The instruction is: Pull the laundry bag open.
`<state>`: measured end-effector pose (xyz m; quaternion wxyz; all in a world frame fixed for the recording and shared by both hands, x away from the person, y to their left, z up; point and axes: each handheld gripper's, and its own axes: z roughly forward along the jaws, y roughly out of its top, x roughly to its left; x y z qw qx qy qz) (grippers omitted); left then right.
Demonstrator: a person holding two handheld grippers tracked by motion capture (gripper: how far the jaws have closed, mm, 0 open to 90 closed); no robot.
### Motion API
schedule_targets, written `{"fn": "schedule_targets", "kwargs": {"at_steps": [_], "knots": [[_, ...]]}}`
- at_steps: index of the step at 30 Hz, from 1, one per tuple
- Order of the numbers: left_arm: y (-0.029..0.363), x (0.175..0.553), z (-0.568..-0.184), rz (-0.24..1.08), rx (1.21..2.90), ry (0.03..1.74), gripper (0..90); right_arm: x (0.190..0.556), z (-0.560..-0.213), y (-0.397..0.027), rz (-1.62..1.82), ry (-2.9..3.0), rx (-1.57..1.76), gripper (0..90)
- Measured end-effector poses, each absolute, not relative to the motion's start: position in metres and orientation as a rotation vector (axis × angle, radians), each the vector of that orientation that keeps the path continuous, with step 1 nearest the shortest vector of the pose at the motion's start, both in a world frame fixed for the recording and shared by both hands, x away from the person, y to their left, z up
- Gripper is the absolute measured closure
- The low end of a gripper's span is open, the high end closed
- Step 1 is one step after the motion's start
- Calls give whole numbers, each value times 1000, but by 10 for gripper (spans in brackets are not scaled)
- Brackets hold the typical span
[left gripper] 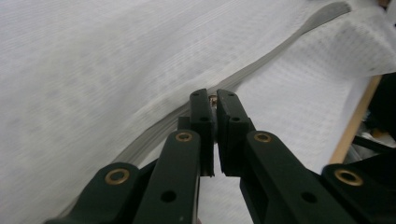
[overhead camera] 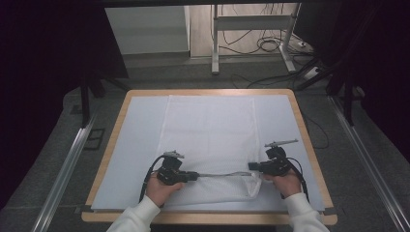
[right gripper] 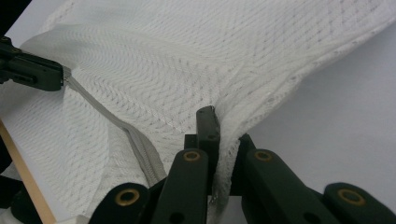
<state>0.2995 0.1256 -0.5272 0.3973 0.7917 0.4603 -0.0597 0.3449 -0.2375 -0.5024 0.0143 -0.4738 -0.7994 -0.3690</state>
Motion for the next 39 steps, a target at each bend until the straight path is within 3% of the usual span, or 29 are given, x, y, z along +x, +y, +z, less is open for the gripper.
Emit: {"fn": "schedule_targets", "kwargs": {"at_steps": [39], "knots": [[198,288,-532,-133,1944,1280,870,345,-505,-239,-1142,-2491,-1468,880]]}}
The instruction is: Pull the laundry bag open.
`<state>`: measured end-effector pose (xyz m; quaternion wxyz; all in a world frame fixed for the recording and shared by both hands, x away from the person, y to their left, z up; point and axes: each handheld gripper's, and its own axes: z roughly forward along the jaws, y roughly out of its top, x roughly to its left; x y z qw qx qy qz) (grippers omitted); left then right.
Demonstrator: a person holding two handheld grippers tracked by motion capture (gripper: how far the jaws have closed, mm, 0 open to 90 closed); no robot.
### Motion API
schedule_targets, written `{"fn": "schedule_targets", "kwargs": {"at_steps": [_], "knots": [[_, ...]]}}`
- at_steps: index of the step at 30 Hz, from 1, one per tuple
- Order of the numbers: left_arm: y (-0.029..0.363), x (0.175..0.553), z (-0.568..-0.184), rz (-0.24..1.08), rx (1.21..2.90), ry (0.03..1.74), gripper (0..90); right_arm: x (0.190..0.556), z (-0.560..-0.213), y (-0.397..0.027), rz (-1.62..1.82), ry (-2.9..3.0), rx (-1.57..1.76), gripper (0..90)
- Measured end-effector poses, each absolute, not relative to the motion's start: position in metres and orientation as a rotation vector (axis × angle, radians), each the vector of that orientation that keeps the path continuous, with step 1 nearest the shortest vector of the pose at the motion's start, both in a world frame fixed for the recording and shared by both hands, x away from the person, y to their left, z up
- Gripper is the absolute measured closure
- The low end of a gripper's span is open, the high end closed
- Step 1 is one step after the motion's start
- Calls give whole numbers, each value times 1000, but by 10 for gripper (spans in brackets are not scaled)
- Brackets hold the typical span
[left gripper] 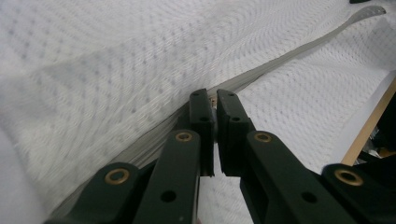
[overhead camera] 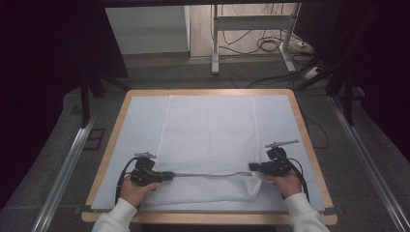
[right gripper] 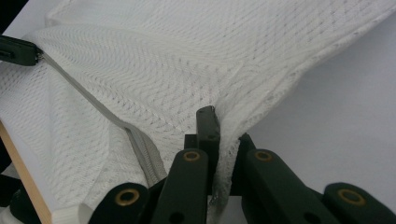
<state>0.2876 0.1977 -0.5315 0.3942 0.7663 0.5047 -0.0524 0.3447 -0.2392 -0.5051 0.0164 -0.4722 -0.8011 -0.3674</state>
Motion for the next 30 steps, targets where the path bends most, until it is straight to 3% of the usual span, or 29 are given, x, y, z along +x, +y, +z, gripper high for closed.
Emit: {"fn": "schedule_targets", "kwargs": {"at_steps": [30], "knots": [[247,274,-534,-114,1877,1349,870,345,-507,-239,-1132,-2493,-1469,881]]}}
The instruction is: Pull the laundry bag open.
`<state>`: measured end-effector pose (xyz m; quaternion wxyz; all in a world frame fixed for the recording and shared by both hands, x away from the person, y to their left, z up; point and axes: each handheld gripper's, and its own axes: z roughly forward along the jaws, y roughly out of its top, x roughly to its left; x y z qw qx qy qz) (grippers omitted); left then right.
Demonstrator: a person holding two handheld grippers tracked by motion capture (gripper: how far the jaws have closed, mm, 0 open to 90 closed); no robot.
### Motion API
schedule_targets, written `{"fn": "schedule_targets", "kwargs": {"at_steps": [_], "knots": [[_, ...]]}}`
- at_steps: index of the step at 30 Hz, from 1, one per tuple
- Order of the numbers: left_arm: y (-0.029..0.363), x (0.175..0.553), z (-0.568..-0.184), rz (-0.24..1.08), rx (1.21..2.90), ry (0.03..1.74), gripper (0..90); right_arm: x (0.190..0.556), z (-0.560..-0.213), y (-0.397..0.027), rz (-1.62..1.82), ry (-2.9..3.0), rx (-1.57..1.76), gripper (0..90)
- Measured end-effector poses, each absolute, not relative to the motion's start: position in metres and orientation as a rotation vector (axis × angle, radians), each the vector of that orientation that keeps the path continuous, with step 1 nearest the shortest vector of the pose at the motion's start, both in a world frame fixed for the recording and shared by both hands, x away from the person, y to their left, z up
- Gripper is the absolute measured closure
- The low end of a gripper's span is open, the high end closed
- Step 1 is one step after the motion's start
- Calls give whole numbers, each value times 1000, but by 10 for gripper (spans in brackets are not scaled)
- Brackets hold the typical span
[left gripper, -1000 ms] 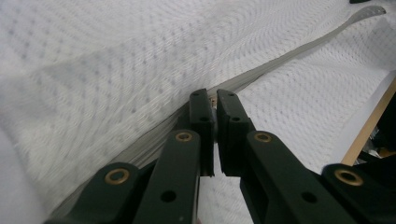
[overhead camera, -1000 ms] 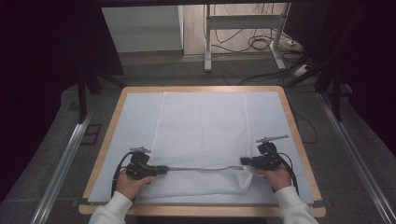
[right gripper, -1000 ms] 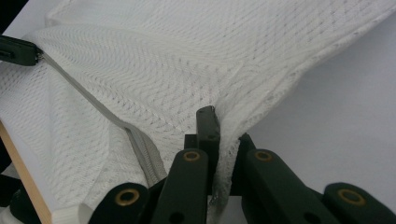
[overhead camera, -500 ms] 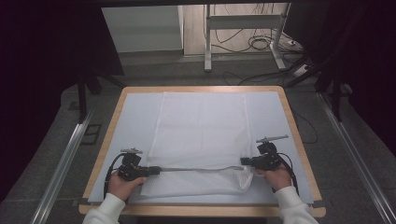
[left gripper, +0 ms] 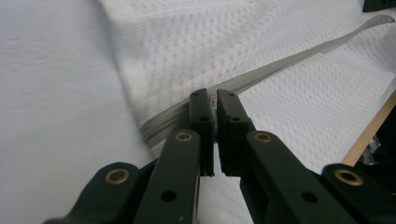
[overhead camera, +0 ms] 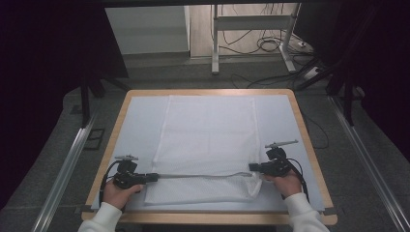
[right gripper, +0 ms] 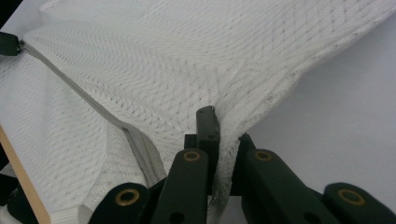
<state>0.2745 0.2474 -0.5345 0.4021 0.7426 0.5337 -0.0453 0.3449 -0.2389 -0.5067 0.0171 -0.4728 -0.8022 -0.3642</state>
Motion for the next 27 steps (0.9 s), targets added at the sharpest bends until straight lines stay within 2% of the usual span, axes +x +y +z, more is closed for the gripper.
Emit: {"fn": "schedule_targets", "kwargs": {"at_steps": [10,27], "knots": [[269,272,-538,-105,1836,1396,870,344,-508,-240,-1131,-2501,-1460,880],[263,266,-538,-36,1880,1394,865,342,-508,-236,-1121,-2551,-1457,876]]}}
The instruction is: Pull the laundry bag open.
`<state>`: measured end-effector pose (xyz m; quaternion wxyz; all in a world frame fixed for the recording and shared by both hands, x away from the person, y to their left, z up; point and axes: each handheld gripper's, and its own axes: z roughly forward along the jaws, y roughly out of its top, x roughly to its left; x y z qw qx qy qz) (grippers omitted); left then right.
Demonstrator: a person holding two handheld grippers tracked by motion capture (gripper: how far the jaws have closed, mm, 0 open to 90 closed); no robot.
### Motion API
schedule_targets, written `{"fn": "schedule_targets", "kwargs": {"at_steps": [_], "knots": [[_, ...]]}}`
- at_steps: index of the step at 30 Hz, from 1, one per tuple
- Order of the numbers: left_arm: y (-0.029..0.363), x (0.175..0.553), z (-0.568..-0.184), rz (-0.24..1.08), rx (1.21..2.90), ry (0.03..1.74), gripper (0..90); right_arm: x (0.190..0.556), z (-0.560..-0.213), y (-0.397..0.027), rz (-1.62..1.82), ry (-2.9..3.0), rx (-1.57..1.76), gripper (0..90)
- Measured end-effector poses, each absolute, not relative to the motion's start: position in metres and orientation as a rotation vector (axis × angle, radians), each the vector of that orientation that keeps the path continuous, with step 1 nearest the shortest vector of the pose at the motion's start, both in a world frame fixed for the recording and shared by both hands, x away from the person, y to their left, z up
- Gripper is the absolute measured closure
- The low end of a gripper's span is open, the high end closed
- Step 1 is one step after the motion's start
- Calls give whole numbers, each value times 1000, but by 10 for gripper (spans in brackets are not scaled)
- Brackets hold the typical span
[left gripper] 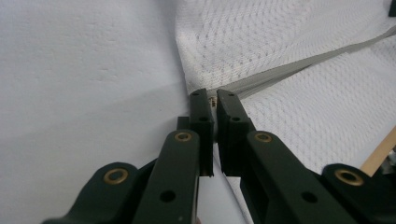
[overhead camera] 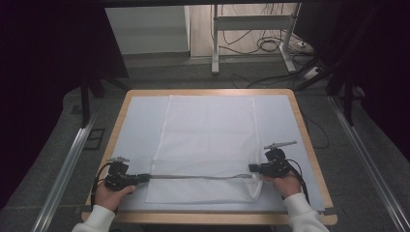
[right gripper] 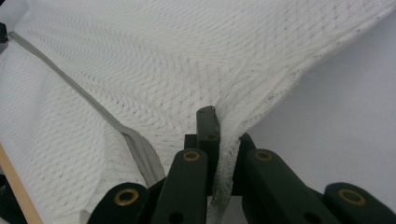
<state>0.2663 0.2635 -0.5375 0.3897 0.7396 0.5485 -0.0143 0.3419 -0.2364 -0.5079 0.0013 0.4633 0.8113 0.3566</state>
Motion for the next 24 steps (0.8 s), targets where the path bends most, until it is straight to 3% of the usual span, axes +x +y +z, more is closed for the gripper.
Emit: {"fn": "schedule_targets", "kwargs": {"at_steps": [3,5,8,11,15,24], "knots": [[261,264,-533,22,1885,1381,843,339,-505,-237,1130,2536,1432,808],[258,262,-528,117,1885,1357,730,337,-501,-240,1138,2504,1415,653],[254,259,-519,212,1850,1313,597,333,-492,-249,1168,2433,1375,512],[250,261,-514,266,1844,1298,460,329,-485,-262,1225,2363,1350,459],[250,268,-508,325,1837,1295,356,323,-482,-281,1262,2302,1325,388],[251,279,-509,325,1838,1308,314,323,-487,-301,1238,2253,1329,322]]}}
